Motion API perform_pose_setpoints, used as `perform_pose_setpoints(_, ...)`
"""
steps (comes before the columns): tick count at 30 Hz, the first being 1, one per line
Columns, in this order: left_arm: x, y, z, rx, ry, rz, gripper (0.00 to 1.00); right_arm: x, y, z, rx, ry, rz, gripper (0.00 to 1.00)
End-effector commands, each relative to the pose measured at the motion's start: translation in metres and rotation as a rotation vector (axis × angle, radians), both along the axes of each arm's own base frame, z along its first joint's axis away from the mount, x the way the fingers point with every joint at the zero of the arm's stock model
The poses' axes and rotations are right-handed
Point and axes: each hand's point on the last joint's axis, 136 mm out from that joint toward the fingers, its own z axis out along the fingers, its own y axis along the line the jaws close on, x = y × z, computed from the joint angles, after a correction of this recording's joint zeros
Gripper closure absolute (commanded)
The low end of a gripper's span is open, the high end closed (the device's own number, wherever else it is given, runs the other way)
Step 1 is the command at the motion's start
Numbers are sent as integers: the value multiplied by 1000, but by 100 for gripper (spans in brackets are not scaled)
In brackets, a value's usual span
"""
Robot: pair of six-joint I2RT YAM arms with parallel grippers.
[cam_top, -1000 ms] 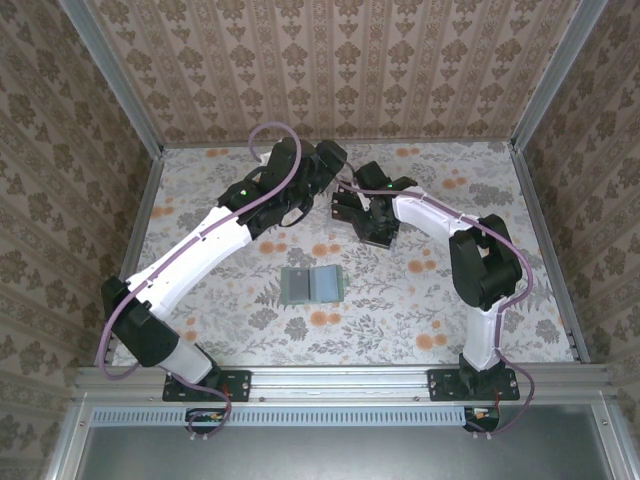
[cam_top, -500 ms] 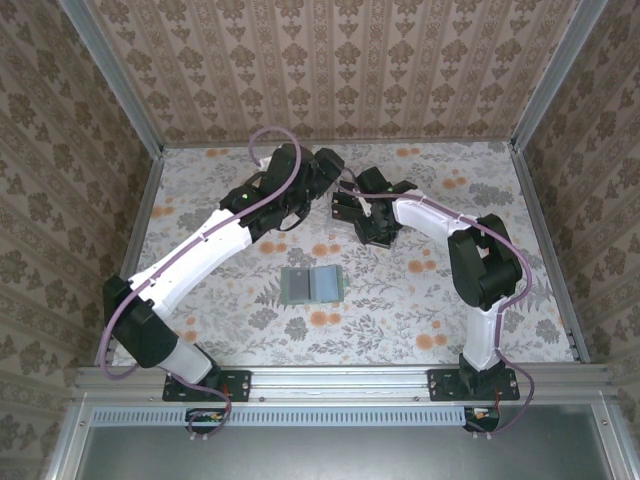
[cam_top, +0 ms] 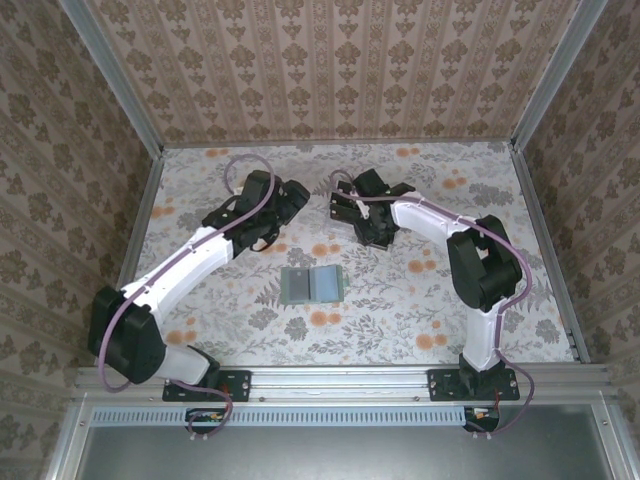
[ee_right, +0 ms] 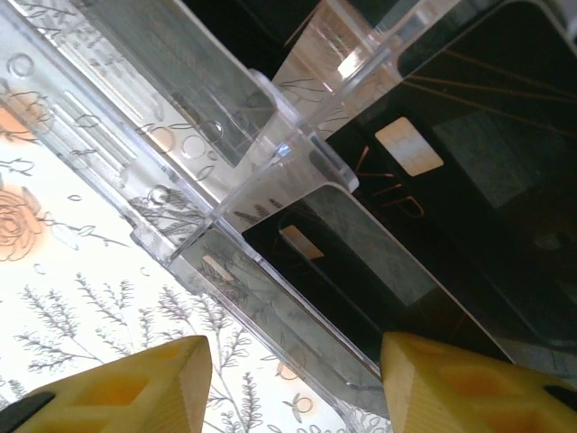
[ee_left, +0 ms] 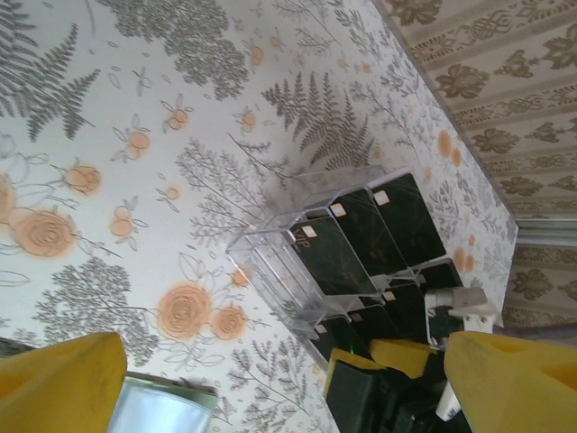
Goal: Put the credit cards into the card holder
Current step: Pick up the credit card from the storage box.
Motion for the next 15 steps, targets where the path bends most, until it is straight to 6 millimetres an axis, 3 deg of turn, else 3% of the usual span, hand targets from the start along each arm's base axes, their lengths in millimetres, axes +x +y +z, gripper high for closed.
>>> perform_pose_setpoints(1,-1,6,5,-18,-36,-45,0,-30,6,-15,-25,99,61,48)
perform_pose_setpoints(9,-5,26,-8,1,-15,-42,0,-41,20,-13,-39,105,126,53)
perform_pose_setpoints(15,-6,29,-13,-4,-11,-58,0,-39,16,-13,-117,79,223,56)
